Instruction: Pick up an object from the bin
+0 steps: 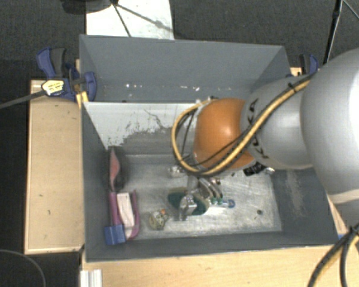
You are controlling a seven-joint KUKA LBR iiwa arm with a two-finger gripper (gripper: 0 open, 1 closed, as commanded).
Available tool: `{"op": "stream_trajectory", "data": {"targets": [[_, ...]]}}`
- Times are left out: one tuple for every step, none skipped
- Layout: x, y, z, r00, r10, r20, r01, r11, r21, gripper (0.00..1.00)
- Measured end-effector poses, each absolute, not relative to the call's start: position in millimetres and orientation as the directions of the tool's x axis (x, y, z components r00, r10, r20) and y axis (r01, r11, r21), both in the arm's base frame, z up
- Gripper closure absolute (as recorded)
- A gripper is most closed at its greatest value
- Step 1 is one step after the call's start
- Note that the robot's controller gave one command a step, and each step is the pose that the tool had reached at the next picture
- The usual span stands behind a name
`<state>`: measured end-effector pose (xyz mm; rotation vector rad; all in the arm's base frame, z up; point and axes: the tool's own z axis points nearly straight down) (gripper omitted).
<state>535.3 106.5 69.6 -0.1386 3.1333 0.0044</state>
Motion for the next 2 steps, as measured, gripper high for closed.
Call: {"op": "stream_trajectory", "data": {"targets": [[538.6, 108, 75, -0.996, -0.084, -0.02, -0.084, 0.996, 0.004, 1.0], [554.5, 91, 210, -0.998, -0.061, -0.008, -0.061, 0.998, 0.001, 1.0]]}}
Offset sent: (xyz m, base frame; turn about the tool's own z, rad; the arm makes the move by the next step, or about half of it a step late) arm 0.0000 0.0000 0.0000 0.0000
